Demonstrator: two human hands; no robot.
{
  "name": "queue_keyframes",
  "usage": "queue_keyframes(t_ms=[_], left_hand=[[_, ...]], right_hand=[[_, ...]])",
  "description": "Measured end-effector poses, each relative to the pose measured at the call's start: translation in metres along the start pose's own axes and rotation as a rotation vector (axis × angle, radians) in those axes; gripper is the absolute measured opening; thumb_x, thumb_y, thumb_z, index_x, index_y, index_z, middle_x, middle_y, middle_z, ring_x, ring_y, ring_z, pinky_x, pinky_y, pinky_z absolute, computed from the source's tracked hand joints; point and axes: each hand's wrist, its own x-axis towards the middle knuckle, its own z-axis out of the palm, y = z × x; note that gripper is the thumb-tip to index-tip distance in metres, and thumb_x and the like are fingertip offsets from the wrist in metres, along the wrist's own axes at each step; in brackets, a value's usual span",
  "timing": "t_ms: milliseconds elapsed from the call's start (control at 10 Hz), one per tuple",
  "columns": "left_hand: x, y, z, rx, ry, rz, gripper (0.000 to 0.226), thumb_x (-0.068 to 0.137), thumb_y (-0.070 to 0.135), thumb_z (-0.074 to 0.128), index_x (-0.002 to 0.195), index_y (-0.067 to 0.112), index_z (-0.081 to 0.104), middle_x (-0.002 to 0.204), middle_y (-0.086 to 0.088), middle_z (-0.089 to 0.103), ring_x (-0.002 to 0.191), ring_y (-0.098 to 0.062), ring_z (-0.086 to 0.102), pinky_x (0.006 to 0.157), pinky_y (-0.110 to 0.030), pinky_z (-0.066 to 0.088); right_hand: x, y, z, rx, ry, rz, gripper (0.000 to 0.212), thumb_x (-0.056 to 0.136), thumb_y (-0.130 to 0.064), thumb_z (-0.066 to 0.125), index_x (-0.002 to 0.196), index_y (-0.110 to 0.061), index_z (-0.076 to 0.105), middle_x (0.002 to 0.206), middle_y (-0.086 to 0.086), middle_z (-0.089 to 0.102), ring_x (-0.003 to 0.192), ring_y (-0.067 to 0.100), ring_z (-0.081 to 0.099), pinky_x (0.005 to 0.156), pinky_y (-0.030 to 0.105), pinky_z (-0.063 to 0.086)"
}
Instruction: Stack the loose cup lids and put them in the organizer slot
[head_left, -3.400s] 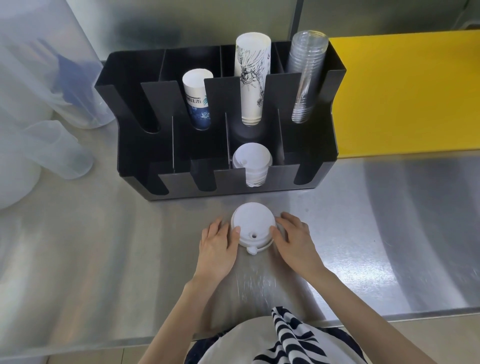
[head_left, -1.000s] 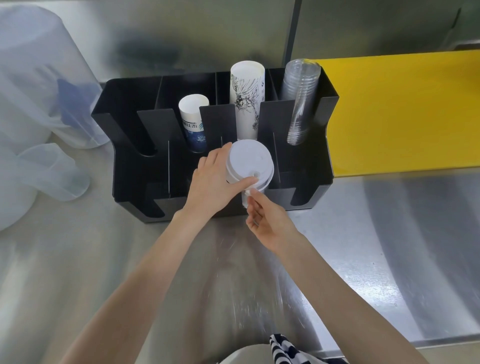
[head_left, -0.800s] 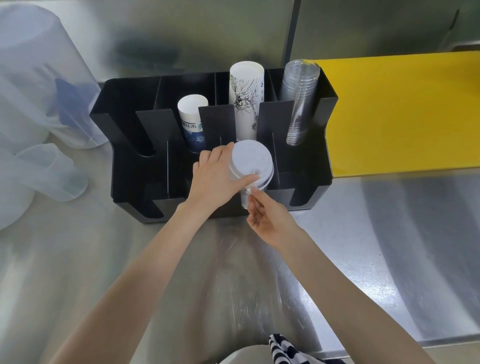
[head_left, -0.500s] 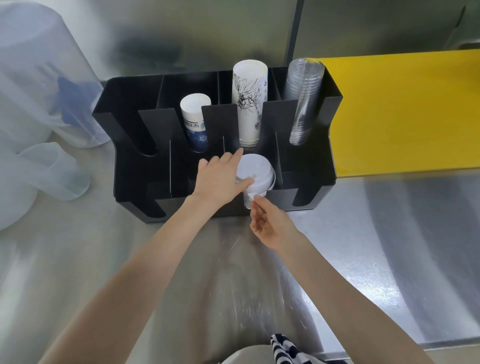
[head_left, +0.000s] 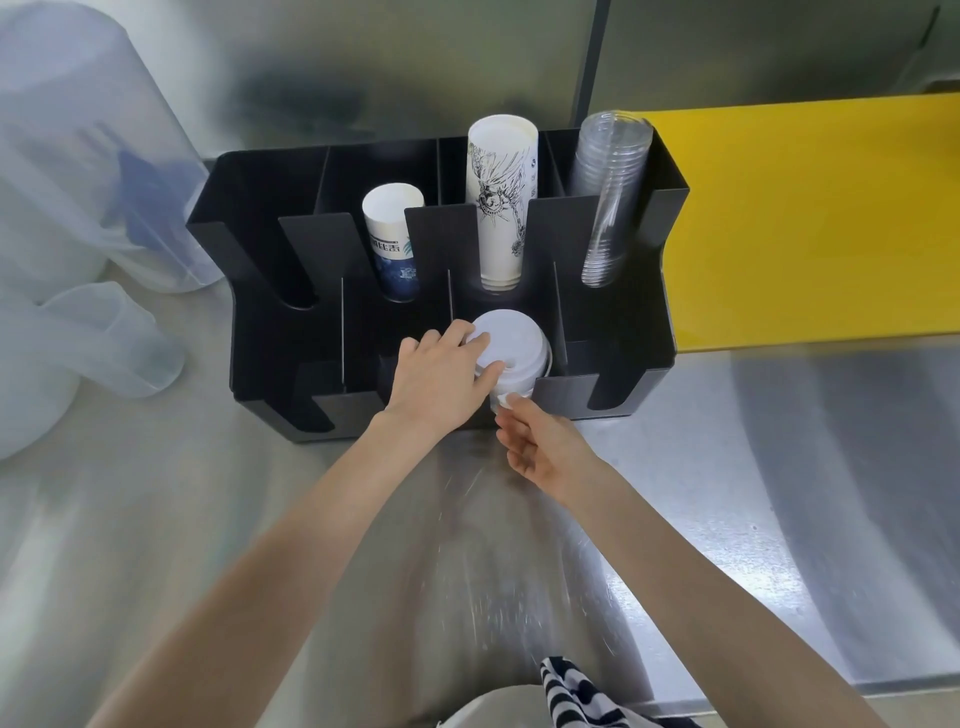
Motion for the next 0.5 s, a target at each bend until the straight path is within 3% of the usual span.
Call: queue_keyframes(t_ms=[300,500], left_hand=[[-0.011,0.004,-0.003,-0.064,-0.016,-0.016,0.044,0.092,0.037,0.036,0.132,0.019,0.041,0.142,-0.004,0.040,0.116,-0.031,0.048,0.098,-0.045,0.033],[-0.027,0.006,-0.013,-0.096,0.029,-0.003,0.047,0.092,0.034,0.037,0.135,0.016,0.034,0.140,-0.007,0.042,0.116,-0.032,0.048,0.097,-0.045,0.035]], right_hand=[[-0.010,0.000,-0.005,-0.138,-0.060,-0.072,0.029,0.086,-0.031,0.054,0.104,-0.009,0.061,0.088,0.002,0.067,0.075,0.011,0.062,0.068,0.024,0.051],[-0.026,0.003,-0.006,-0.303,-0.097,-0.156,0.024,0.085,-0.034,0.056,0.102,-0.016,0.058,0.084,-0.002,0.069,0.077,0.009,0.064,0.065,0.021,0.052]])
